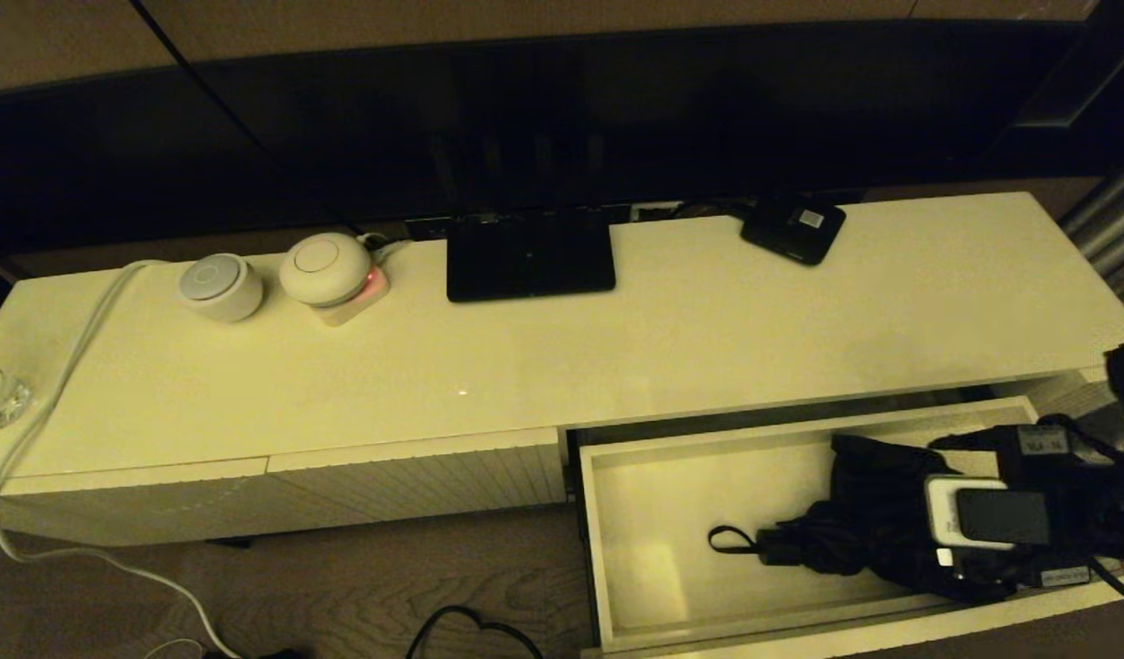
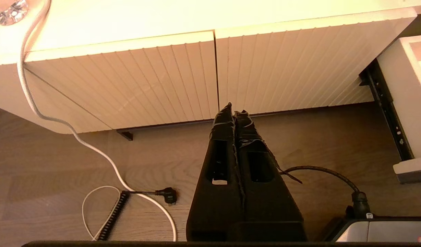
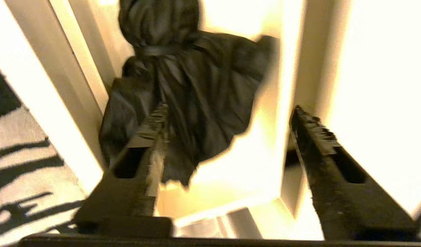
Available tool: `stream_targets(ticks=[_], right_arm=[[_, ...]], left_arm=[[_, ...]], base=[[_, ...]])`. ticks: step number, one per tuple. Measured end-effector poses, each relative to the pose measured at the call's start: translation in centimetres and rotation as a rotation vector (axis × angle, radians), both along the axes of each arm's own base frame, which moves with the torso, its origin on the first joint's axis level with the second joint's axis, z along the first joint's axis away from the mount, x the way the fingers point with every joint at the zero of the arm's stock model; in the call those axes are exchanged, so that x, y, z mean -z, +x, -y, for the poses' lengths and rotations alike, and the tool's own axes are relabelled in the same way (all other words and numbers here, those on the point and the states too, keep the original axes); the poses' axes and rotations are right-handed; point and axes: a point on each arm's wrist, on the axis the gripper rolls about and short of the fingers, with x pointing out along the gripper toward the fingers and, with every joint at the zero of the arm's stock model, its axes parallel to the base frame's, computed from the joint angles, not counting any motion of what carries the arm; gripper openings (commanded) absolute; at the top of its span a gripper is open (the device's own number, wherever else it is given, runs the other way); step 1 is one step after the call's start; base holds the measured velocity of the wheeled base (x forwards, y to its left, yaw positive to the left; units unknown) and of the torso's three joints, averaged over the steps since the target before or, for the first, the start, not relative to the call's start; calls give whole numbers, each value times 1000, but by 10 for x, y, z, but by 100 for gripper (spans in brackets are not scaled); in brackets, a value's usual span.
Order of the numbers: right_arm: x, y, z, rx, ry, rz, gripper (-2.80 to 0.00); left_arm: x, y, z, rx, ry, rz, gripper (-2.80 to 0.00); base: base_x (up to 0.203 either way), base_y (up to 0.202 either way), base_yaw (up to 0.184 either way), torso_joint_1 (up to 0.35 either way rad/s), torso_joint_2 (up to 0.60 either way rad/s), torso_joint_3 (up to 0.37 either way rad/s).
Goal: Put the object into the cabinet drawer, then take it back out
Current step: Put the umbrella in the drawer, then close the drawer
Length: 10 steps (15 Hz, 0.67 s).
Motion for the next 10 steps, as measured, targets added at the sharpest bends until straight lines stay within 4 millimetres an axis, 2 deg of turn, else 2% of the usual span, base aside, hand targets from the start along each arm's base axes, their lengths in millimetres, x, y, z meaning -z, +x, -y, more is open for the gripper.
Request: stream_targets(ticks=[2, 4, 5, 8, 10], right_arm=[[-16, -23, 0, 44, 96, 42, 0], [-22, -50, -4, 77, 229, 53, 0], [-22, -64, -7, 78, 286, 44, -280], [-5, -101, -5, 52, 341, -14, -280], [11, -116, -1, 44, 338, -44, -280]], left_arm=[[0, 0, 0, 0, 0, 0, -280], [0, 0, 0, 0, 0, 0, -280], [0, 0, 0, 0, 0, -1, -280], [0, 0, 0, 1, 0, 0, -280], [0, 0, 0, 1, 0, 0, -280]], base=[[0, 0, 0, 0, 0, 0], [0, 0, 0, 0, 0, 0], [0, 0, 0, 0, 0, 0], [0, 0, 0, 0, 0, 0], [0, 0, 0, 0, 0, 0]])
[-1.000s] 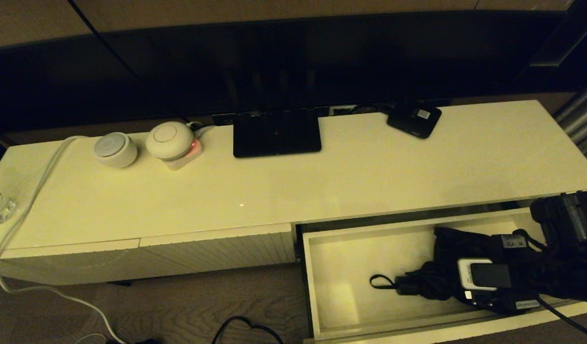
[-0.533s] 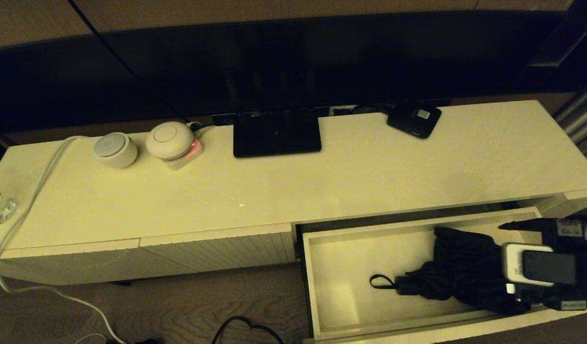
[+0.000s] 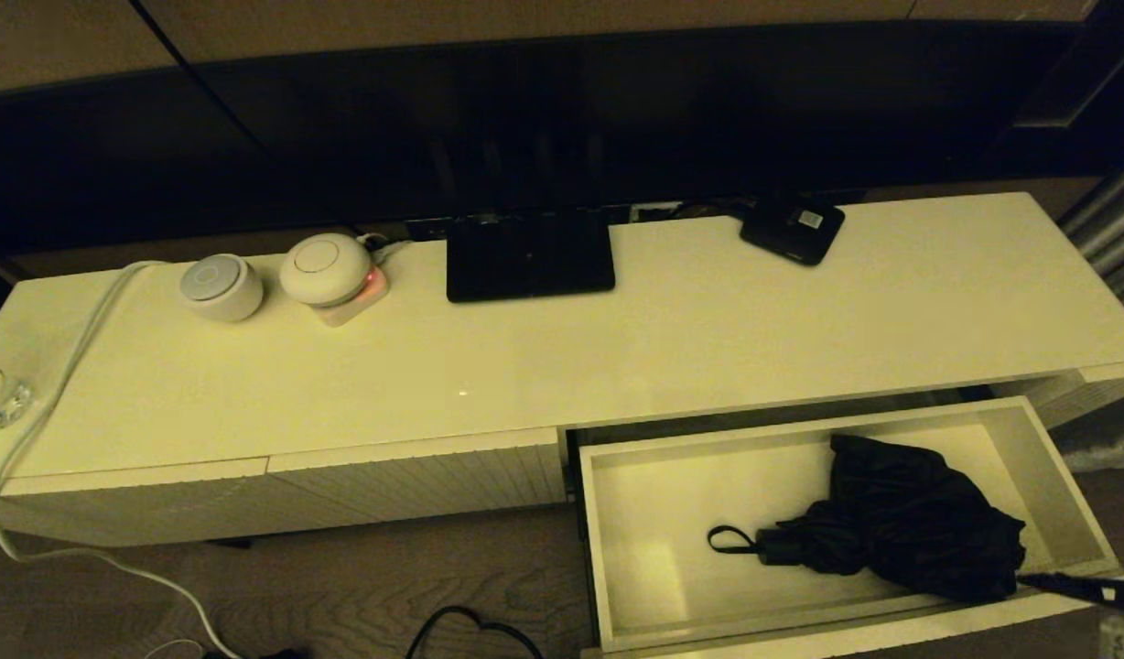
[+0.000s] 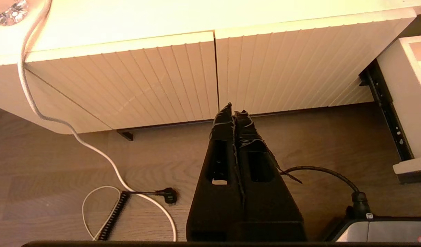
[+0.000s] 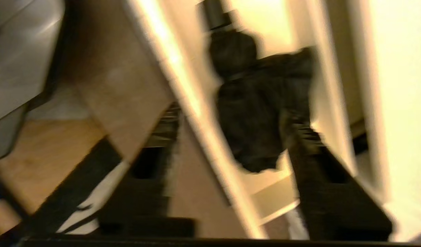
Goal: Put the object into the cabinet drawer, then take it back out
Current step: Close the drawer
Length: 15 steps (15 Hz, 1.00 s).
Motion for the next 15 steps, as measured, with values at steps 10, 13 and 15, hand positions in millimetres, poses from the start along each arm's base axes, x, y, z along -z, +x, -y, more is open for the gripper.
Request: stream_targets(ticks=[10, 13, 15], right_arm=[[77, -10, 1, -79, -93, -388, -280], [83, 1, -3, -67, -123, -469, -280], [87, 14, -7, -62, -134, -491, -280]], left_arm=[[0, 0, 0, -1, 0, 0, -280], [0, 0, 0, -1, 0, 0, -280], [0, 0, 0, -1, 0, 0, -280]], base=[[0, 0, 0, 0, 0, 0], [0, 0, 0, 0, 0, 0], [0, 0, 0, 0, 0, 0]])
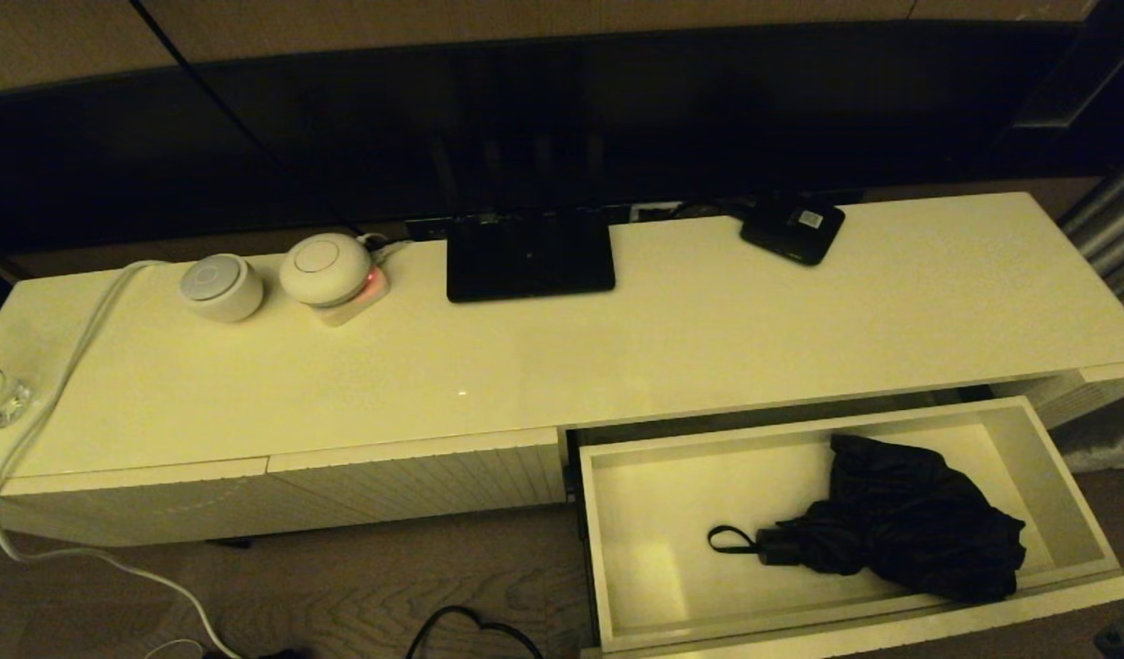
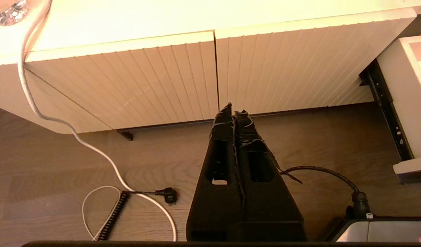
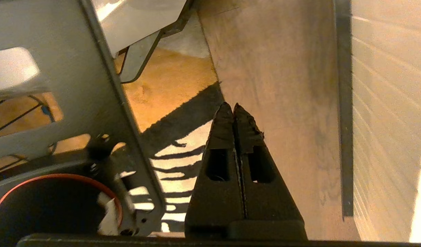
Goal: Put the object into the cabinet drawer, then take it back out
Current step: Close the drawer
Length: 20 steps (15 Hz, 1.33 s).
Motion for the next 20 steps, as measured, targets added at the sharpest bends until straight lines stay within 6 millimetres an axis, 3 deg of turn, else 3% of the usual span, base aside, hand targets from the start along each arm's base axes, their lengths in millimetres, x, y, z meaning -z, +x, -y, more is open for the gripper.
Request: stream_targets(ticks=[8, 20], right_arm=[[14, 63, -25, 3, 37, 109, -280], [13, 91, -33, 12, 63, 348, -280]], left_arm=[[0, 0, 0, 0, 0, 0, -280], [0, 0, 0, 0, 0, 0, -280]], base=[[0, 0, 0, 0, 0, 0], [0, 0, 0, 0, 0, 0]])
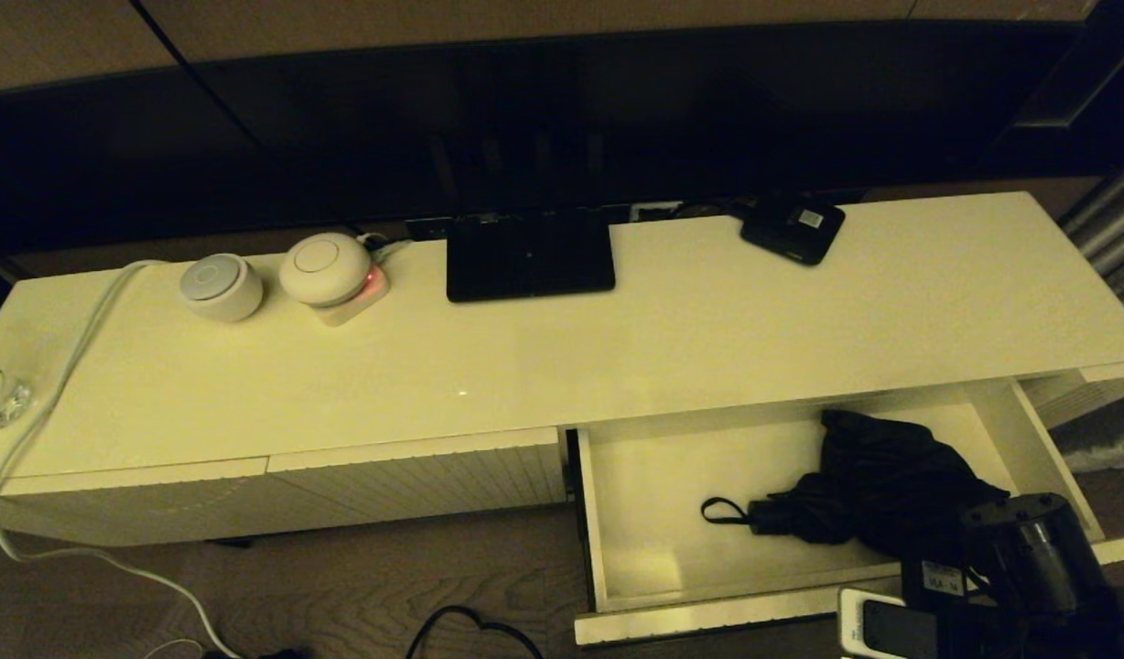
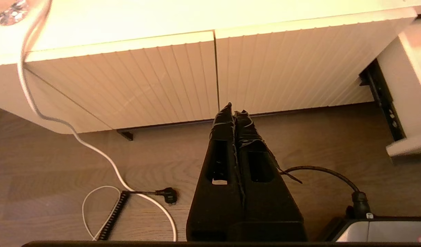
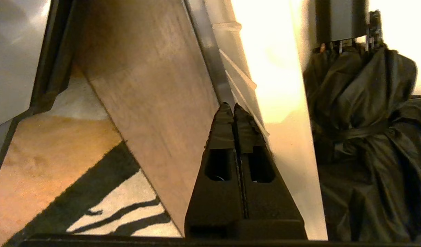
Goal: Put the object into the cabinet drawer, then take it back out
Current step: Close the drawer
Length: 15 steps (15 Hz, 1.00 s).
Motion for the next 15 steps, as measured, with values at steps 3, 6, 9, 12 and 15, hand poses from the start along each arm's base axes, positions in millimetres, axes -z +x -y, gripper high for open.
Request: stream_targets(ticks=[3, 6, 9, 12, 15], right_arm=[[-12, 8, 2, 1, 13, 102, -280], [-13, 15, 10, -36, -60, 166, -280], [-23, 33, 9, -38, -48, 285, -280], [-23, 44, 8, -29, -45, 305, -280], [-26, 58, 6, -17, -28, 373, -280]], left_arm=[[0, 0, 0, 0, 0, 0, -280], [0, 0, 0, 0, 0, 0, -280], [0, 0, 0, 1, 0, 0, -280], [0, 0, 0, 1, 0, 0, -280], [0, 0, 0, 1, 0, 0, -280]], base=[[0, 0, 0, 0, 0, 0], [0, 0, 0, 0, 0, 0], [0, 0, 0, 0, 0, 0], [0, 0, 0, 0, 0, 0], [0, 0, 0, 0, 0, 0]])
